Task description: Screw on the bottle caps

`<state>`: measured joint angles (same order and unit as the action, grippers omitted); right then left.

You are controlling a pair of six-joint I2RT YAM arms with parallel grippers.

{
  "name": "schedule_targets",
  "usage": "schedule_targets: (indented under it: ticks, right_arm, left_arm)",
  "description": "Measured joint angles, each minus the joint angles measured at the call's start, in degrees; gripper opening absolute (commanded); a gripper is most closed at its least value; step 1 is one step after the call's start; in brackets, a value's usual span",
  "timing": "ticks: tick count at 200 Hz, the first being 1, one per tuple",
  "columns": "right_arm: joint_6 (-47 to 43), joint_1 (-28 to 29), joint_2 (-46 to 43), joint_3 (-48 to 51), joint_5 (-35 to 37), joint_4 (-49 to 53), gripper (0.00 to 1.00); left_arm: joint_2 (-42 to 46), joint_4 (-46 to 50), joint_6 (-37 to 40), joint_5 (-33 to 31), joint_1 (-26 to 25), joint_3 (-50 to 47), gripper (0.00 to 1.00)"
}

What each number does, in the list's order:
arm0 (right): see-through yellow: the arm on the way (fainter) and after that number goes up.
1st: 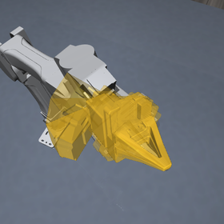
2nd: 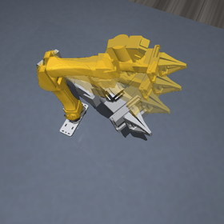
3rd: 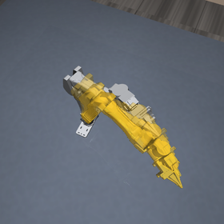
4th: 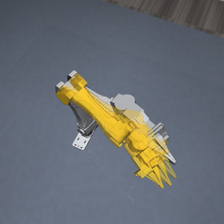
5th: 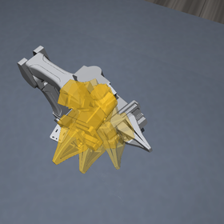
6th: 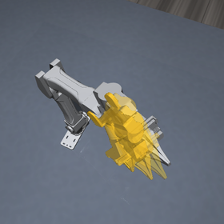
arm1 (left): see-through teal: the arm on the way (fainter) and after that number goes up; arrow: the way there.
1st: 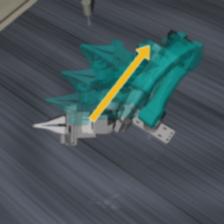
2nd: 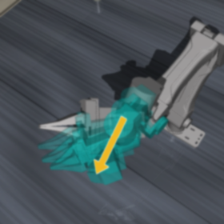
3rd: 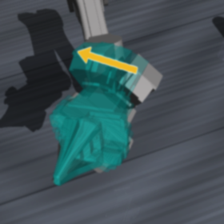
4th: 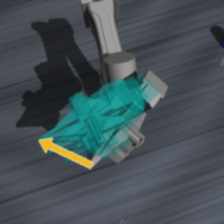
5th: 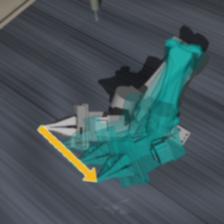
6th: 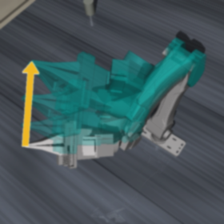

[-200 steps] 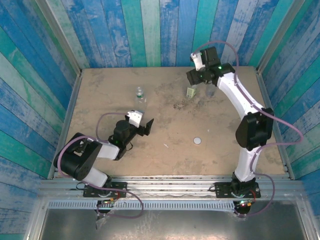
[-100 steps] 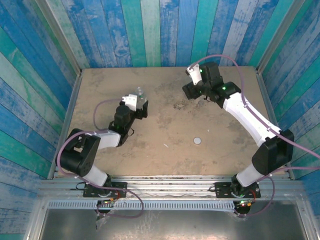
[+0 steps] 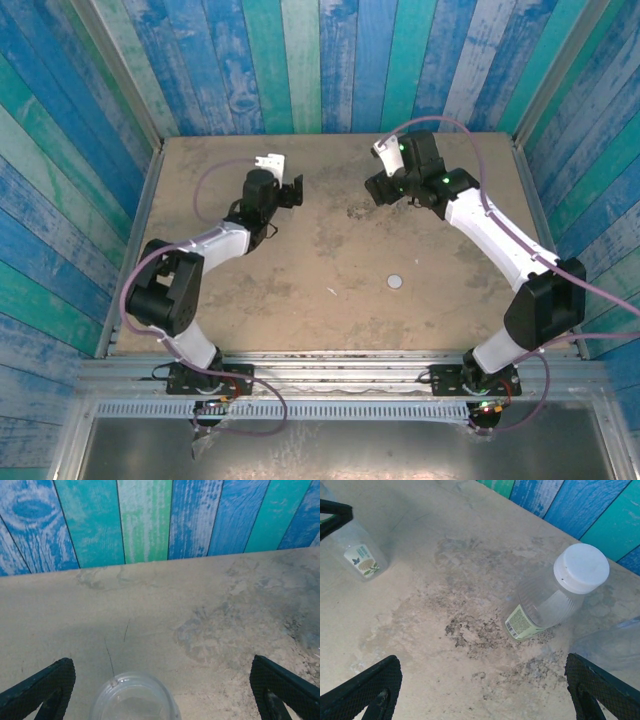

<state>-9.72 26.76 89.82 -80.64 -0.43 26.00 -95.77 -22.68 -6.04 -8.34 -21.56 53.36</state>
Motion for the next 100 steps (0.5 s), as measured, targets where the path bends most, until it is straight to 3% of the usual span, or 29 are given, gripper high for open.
schedule_targets:
  ticks: [15,100]
  right_arm:
    - [0.0,0.0,-0.2,0.3,-0.2,0.0,0.87]
    - [-0.6,0.0,-0.5,1.0,0.0,-0.4,0.87]
  left_arm:
    - [-1.2,2.1,-1.0,-0.3,0.5,1.1,1.0]
    - [-2.5,4.5,-3.4,-0.9,1.2,1.0,0.7]
